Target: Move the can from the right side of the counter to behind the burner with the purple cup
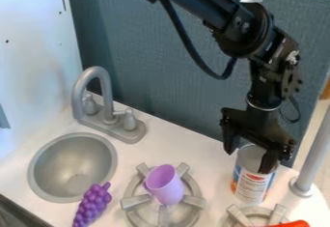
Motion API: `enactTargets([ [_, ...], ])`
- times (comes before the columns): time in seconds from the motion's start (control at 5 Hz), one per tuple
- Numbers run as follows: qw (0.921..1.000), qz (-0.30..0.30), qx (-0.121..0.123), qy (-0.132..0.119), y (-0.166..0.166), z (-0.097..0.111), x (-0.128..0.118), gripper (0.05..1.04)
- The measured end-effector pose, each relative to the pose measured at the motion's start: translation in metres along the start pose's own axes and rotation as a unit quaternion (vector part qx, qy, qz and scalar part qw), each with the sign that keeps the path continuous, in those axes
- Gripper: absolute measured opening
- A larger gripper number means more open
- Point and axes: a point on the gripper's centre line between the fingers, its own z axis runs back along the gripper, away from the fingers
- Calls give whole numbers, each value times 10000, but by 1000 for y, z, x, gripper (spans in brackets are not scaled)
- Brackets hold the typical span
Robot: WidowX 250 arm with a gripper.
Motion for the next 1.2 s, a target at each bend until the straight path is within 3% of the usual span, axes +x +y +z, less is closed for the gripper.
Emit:
enactTargets([
  [0.2,9997,-11,50,225,1,-16,-8,1003],
  [0.6,9997,-91,63,198,-4,-21,12,1003],
  [1.0,9984,-171,519,160,-35,-53,31,1003],
  [1.2,9983,-100,571,72,-40,-54,39,1003],
])
